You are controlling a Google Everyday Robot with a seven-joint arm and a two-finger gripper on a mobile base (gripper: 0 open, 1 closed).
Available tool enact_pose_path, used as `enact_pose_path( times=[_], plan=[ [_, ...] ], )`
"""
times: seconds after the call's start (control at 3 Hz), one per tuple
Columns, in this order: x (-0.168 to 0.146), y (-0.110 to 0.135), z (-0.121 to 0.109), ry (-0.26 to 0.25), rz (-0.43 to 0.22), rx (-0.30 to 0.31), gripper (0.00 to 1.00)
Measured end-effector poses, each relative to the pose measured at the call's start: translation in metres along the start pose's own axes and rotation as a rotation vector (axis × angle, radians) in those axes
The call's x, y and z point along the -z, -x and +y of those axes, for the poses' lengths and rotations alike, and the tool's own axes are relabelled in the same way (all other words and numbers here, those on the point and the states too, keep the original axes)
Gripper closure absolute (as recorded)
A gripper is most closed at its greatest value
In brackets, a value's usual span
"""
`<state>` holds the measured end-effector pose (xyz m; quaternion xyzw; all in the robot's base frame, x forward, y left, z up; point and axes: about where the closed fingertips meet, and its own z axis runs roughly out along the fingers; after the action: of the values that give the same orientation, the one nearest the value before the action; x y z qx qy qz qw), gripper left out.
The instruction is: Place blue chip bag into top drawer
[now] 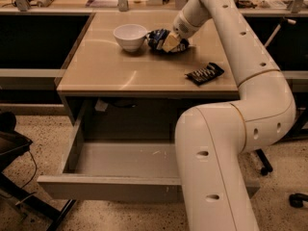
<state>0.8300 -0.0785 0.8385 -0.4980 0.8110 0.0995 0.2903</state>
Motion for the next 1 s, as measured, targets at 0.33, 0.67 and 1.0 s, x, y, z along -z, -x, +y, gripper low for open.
enact_pose_path(
  times=[0.33, 0.67, 1.0],
  plan=[
    [0.041, -0.008, 0.011, 0.016, 0.018, -0.028, 0.92],
    [0.094, -0.002, 0.024, -0.019, 0.010, -0.035, 1.00],
    [0.164, -0.004, 0.021, -0.168, -0.046, -0.096, 1.00]
  ],
)
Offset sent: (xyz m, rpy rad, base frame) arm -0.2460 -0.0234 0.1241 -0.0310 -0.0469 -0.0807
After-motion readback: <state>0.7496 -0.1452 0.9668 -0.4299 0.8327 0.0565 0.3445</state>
